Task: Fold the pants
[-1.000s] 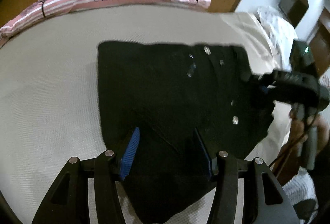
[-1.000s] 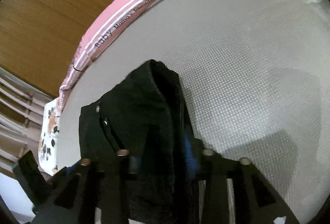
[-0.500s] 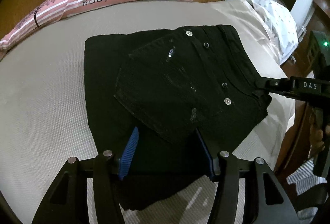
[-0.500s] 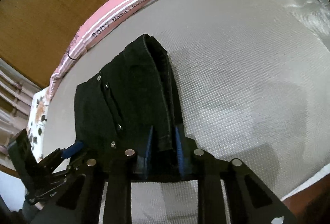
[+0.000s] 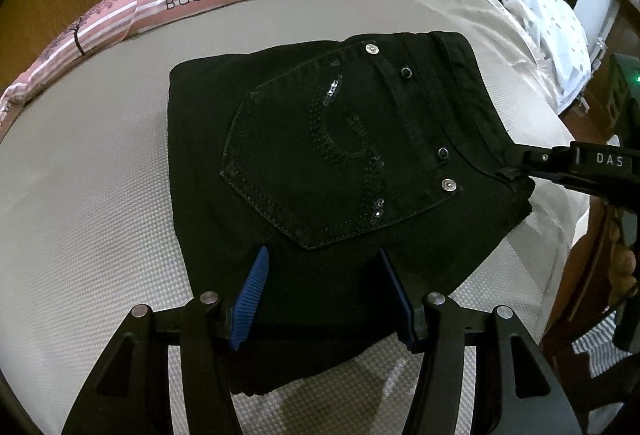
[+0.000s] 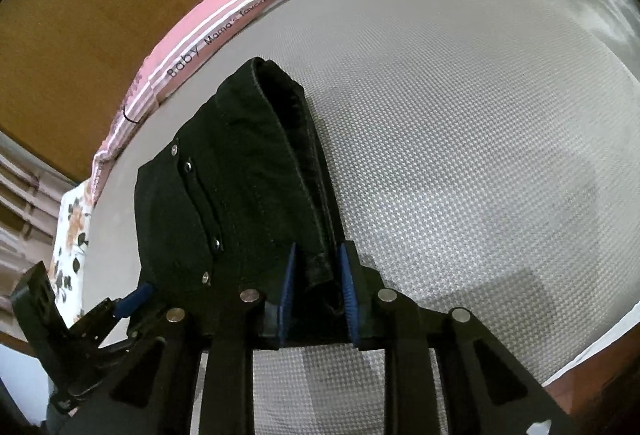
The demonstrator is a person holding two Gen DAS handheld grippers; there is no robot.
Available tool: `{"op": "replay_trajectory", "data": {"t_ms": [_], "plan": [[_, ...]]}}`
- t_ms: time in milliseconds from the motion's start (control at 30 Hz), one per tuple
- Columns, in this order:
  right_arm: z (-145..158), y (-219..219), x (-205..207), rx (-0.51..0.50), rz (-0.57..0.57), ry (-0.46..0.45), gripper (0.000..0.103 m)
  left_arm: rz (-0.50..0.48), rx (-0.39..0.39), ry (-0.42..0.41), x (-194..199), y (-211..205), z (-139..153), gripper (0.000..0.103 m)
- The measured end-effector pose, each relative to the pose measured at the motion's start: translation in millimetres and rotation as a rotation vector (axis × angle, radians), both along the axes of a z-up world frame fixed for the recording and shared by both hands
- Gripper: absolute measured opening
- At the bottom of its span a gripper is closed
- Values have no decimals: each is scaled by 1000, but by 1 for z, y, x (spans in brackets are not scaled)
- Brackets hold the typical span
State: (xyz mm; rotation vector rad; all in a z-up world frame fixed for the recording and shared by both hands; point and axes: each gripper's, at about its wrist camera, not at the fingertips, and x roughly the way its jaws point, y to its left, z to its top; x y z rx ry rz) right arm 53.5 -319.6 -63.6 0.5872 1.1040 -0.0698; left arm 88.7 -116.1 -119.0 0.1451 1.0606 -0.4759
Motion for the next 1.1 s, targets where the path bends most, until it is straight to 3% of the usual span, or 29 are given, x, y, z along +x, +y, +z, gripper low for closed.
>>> {"op": "replay_trajectory", "data": {"t_ms": [300,533,667,800,933,1100], "plan": [[1,3,1,-5,-4,-5,22,26,18,-11,-2,-2,-1,57],[-2,0,0,-11,-33,8,39,28,20,-16,-3,-1,3,57],[-1,-1,2,-40,-25,16,46,23,-2,-29,-1,6,13,57],[-1,-5,7,-33,-4,37,47,44,-89,-43,5,29,33,57],[1,-9,14,-29,47,59,50,121,-166,31,25,60,35,57],[-1,-16,20,19,89,70,52,213,-236,156,48,89,15,57]]}}
